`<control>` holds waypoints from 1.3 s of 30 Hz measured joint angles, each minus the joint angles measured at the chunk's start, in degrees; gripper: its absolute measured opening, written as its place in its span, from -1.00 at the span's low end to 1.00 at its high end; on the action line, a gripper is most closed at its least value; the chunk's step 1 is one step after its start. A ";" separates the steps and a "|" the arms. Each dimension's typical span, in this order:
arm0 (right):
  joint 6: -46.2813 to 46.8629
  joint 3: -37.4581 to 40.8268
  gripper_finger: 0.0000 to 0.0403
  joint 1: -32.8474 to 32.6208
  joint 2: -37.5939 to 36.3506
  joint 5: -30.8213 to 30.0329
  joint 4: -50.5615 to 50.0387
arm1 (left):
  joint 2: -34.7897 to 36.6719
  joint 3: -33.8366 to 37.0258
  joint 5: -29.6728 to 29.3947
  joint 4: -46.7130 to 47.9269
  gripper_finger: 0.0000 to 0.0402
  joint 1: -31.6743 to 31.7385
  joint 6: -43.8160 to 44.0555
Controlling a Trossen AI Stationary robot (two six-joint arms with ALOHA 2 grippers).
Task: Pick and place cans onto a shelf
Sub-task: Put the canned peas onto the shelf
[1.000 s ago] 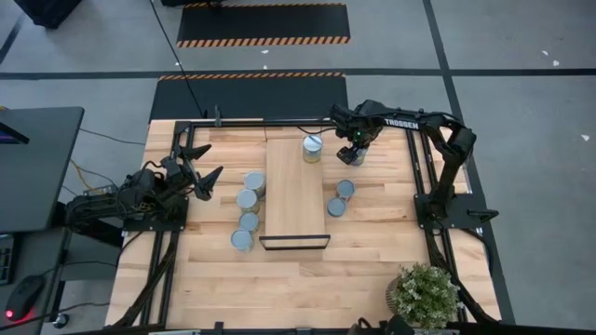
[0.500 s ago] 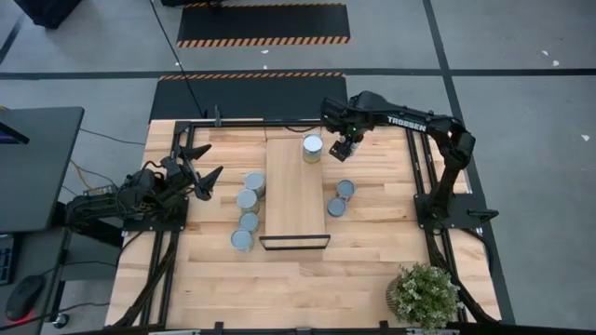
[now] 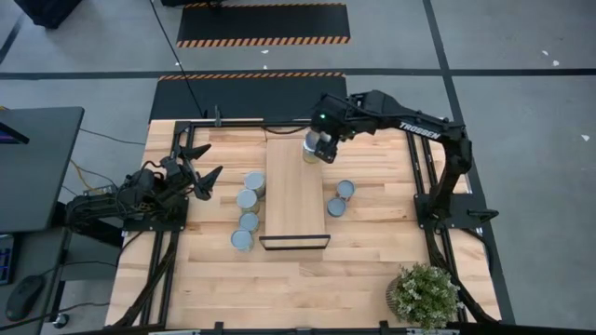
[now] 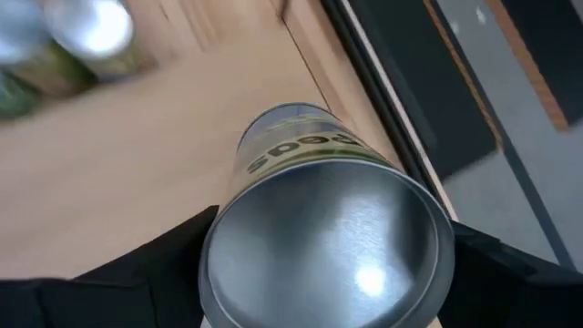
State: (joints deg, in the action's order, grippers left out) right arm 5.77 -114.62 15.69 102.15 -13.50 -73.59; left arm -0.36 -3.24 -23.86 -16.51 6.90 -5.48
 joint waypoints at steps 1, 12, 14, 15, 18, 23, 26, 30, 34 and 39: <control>-0.60 -0.04 0.64 -0.13 0.00 0.54 1.72 | 0.00 0.01 0.00 0.01 0.97 0.00 0.13; -10.13 -10.23 0.64 -0.66 10.57 3.95 7.91 | -0.02 0.01 -0.56 -0.30 0.97 0.02 -0.09; -12.09 -14.82 0.64 -0.66 14.21 4.50 7.14 | -0.04 0.01 -0.76 -0.17 0.97 0.02 -0.15; -13.12 -17.15 0.64 -0.66 16.05 4.80 6.74 | -0.04 0.01 -0.79 0.13 0.97 0.02 -0.15; -15.65 -20.24 0.64 -0.66 20.37 7.12 7.46 | -0.03 0.01 -0.92 0.52 0.97 0.02 -0.15; -19.63 -19.00 0.65 -0.68 24.36 8.77 8.63 | -0.04 0.01 -0.92 0.89 0.97 0.04 -0.35; -21.26 -19.00 0.65 -0.64 26.44 7.79 8.79 | -0.04 0.01 -0.93 0.93 0.97 0.04 -0.35; -22.64 -19.00 0.65 -0.05 28.48 7.50 8.46 | -0.04 0.01 -0.94 0.92 0.97 0.04 -0.31; -23.35 -19.00 0.65 0.30 30.27 7.56 7.60 | -0.04 0.01 -0.94 0.94 0.97 0.04 -0.31; -23.67 -18.82 0.65 -0.01 31.04 9.23 7.53 | -0.04 0.01 -0.94 0.96 0.97 0.04 -0.15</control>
State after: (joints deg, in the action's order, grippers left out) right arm -17.90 -133.44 15.67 133.19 -4.27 -66.06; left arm -0.40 -3.22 -24.80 -15.55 6.94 -5.63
